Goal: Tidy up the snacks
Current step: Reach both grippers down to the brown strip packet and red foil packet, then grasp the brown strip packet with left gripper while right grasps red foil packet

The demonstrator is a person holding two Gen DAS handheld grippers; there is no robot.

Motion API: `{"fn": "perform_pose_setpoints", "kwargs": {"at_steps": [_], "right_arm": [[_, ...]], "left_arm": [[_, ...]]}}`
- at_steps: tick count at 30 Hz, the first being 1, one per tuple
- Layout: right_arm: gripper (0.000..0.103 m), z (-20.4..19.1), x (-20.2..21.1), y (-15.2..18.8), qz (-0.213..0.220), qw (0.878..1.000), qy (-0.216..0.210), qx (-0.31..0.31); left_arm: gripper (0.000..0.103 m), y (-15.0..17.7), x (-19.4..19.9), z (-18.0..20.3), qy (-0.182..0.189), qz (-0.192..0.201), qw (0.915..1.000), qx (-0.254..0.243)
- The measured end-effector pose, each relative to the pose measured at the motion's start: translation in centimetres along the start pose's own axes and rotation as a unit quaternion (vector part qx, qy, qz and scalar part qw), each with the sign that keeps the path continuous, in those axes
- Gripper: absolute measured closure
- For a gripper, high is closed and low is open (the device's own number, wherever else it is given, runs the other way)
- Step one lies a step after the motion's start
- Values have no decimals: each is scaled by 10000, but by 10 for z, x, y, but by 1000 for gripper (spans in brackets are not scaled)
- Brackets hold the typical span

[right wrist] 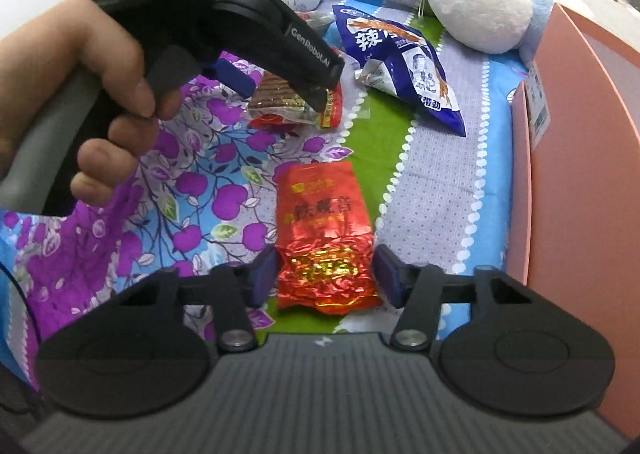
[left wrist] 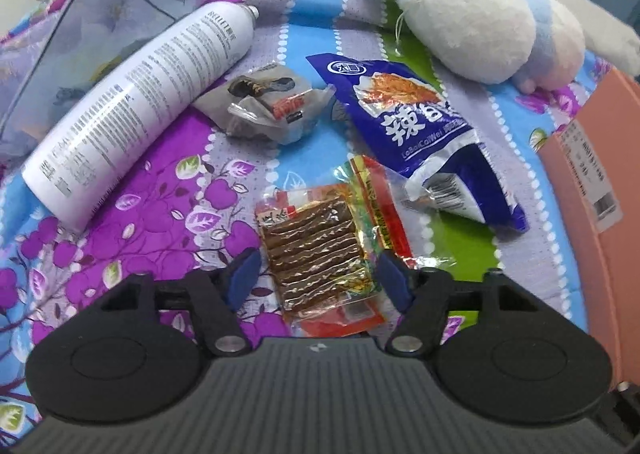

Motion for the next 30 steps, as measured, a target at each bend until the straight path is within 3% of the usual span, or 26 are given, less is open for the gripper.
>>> {"fn": "perform_pose_setpoints", "kwargs": {"at_steps": [11,22,30], "right_arm": [[49,-2,19,4,122,9999,79,-49],[49,-10,53,23,254,9990,193,-305],[49,-11,81,49,386,9954,268,-831]], "left_arm": [[44,12,21,-3,259,-45,9996,75],[45,53,80,-10,485,-30,9982,359],[45,94,120,-6,609,-11,9974,374]]}}
Point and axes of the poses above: each gripper's, at about its wrist camera, not at the fingertips, and x roughly against the way its jaws point, z to its right, y to its underside, the point moved 5 cm from there along -x, roughly the way its jaws point, and after that the axes turned 3 degrees about -y, right-handed, at the moved point
